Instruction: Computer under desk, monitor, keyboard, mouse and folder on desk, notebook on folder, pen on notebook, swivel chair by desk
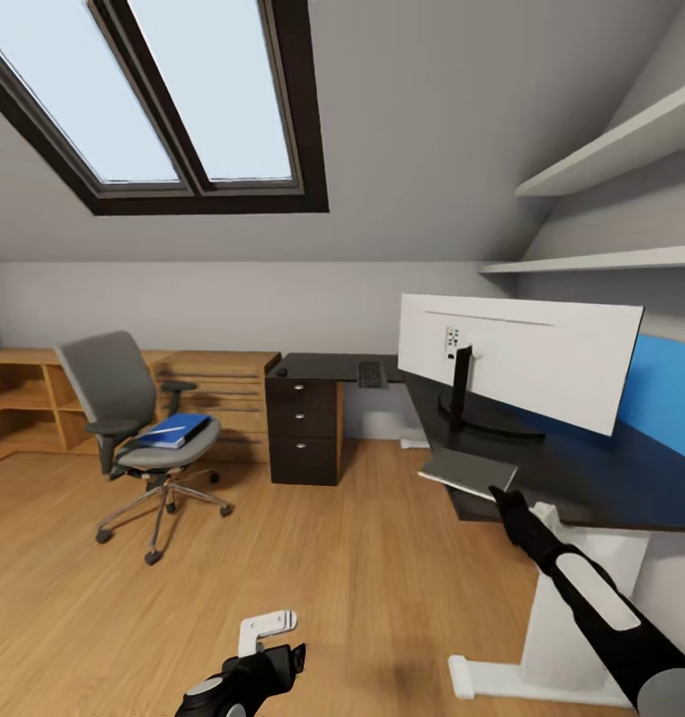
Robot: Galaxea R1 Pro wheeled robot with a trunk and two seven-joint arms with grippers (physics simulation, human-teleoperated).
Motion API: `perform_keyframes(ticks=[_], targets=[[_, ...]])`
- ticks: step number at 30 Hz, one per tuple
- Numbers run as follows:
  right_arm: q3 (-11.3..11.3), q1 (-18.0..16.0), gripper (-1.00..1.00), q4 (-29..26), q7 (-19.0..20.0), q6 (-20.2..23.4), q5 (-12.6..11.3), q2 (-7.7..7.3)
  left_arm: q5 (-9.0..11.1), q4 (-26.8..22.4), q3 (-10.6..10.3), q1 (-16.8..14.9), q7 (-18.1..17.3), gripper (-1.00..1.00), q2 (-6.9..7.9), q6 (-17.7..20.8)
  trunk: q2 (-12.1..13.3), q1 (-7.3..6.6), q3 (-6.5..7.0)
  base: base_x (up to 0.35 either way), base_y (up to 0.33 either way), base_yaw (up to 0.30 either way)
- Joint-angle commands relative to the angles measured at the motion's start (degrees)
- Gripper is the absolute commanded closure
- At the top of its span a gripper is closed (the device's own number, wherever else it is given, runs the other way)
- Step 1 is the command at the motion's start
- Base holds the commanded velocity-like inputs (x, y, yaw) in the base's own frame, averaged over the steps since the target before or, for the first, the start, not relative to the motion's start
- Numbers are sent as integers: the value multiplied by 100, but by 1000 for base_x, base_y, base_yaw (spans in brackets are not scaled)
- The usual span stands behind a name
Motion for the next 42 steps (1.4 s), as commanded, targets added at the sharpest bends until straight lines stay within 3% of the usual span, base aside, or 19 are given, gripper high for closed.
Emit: perform_keyframes(ticks=[1,7,16,29,42], targets=[[18,-2,100,-35,28,1,23,31,60,-6,-5,-2,51,-100,1,14,-3,0,-2,0,0,256],[22,200,100,-564,27,4,495,158,60,4,-4,-2,50,-100,4,13,-3,0,13,7,2,257],[30,341,100,-794,21,27,1064,295,60,5,1,-2,50,-100,5,8,-3,0,18,185,131,129],[31,346,100,-783,16,33,1112,360,68,5,-1,-2,50,-100,5,7,-3,0,18,211,173,2],[27,346,100,-760,1,35,1121,392,45,-4,3,-2,71,-100,5,-9,519,-286,252,5,4,0]])
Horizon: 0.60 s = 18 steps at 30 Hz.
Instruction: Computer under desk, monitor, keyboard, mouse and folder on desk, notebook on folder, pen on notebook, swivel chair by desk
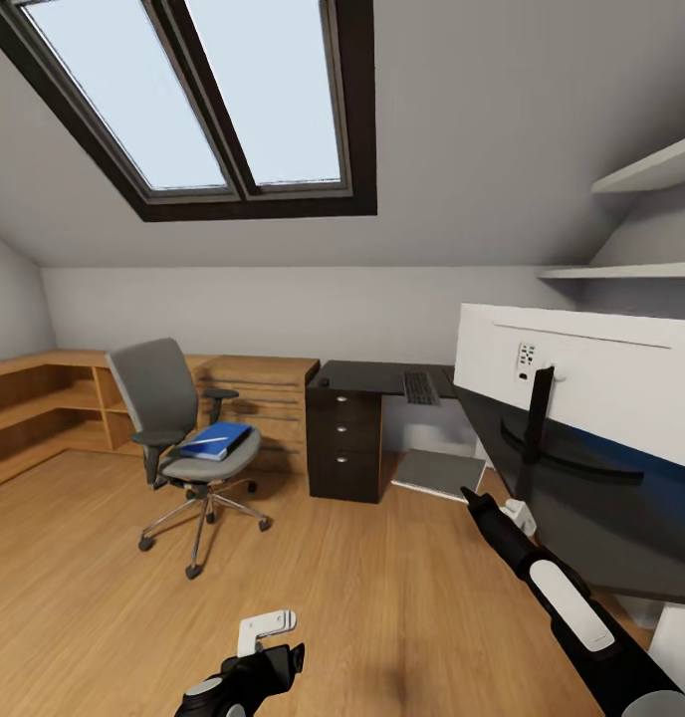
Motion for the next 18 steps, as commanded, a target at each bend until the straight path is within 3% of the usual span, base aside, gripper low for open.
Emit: perform_keyframes(ticks=[1,6,14,18], targets=[[14,-3,100,3,19,7,-58,-5,59,-8,-5,-2,50,-100,0,-15,38,-23,13,0,0,0],[15,-3,100,5,17,-1,-56,60,63,-8,-5,-2,49,-100,0,-110,239,-133,96,0,0,29],[7,-3,100,9,14,-19,-38,113,65,-8,5,-2,48,-100,0,-141,560,-308,190,0,0,139],[0,-3,100,27,14,-20,-33,105,65,-8,118,-2,48,-100,0,-181,720,-396,233,0,0,160]])
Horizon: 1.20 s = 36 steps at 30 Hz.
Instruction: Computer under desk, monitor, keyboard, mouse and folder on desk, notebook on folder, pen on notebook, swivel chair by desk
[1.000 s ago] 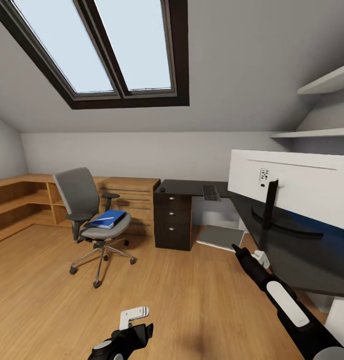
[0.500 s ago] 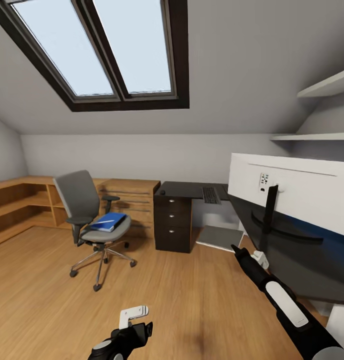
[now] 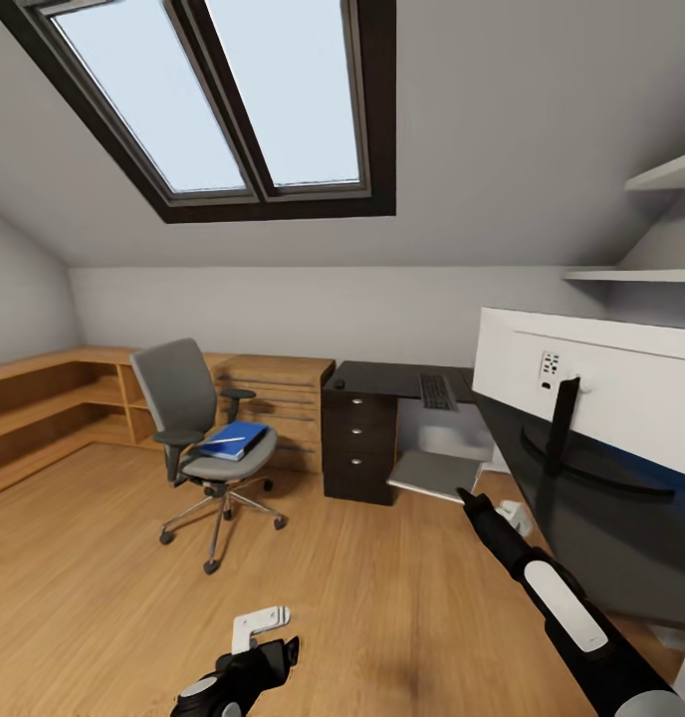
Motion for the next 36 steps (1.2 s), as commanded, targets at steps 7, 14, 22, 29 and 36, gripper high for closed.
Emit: perform_keyframes(ticks=[7,14,22,29,36], targets=[[13,-3,100,13,22,7,-50,-2,68,825,302,-2,26,-100,103,-101,118,-67,-1,0,0,162],[9,-3,100,9,26,-7,92,-10,56,2546,364,-2,3,-100,334,-1806,118,-67,-57,0,0,98],[4,-3,100,5,20,-230,351,-14,48,3331,361,-2,-20,-100,511,-3372,118,-67,-127,111,74,8],[5,-3,100,5,22,-273,363,-15,45,3349,344,-2,-19,-100,518,-3422,118,-67,-189,289,128,0],[1,-3,100,5,22,-274,358,-25,49,3350,333,-2,-19,-100,518,-3423,118,-67,-251,234,24,0]])
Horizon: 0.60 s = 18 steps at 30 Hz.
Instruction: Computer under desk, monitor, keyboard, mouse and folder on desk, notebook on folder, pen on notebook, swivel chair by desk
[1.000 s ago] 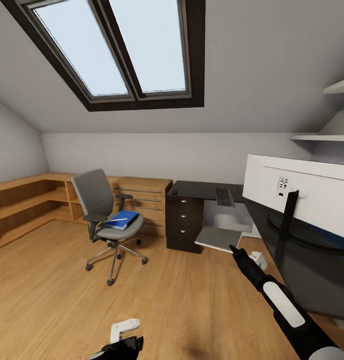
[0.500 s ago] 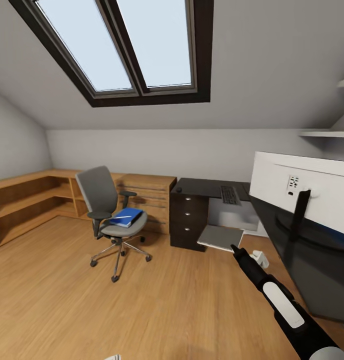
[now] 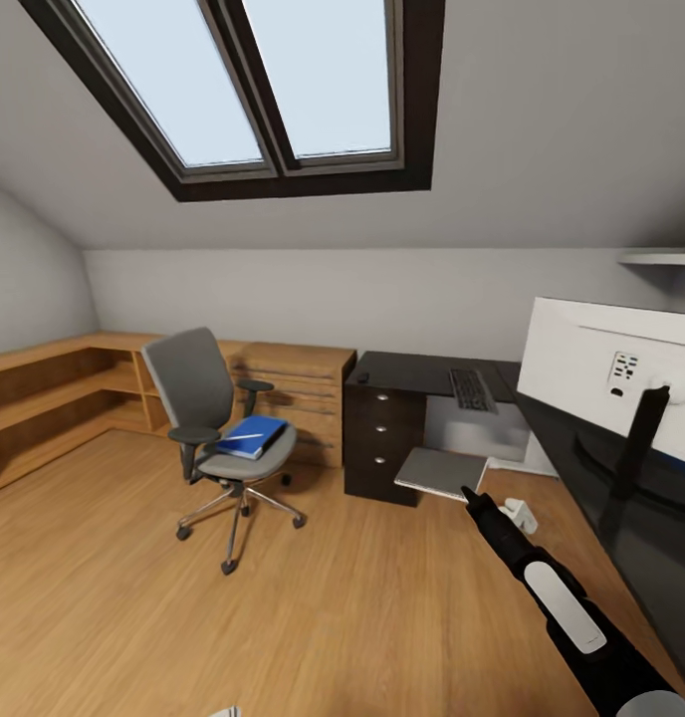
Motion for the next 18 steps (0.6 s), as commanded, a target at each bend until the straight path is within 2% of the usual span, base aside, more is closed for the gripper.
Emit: perform_keyframes(ticks=[1,18], targets=[[10,-4,100,0,25,8,-65,-6,54,-7,-22,-2,40,-100,4,3,-3,1,-15,91,7,0],[3,-4,100,-1,25,9,-67,-20,56,-7,-27,-2,40,-100,-5,5,-3,1,-166,15,1,0]])
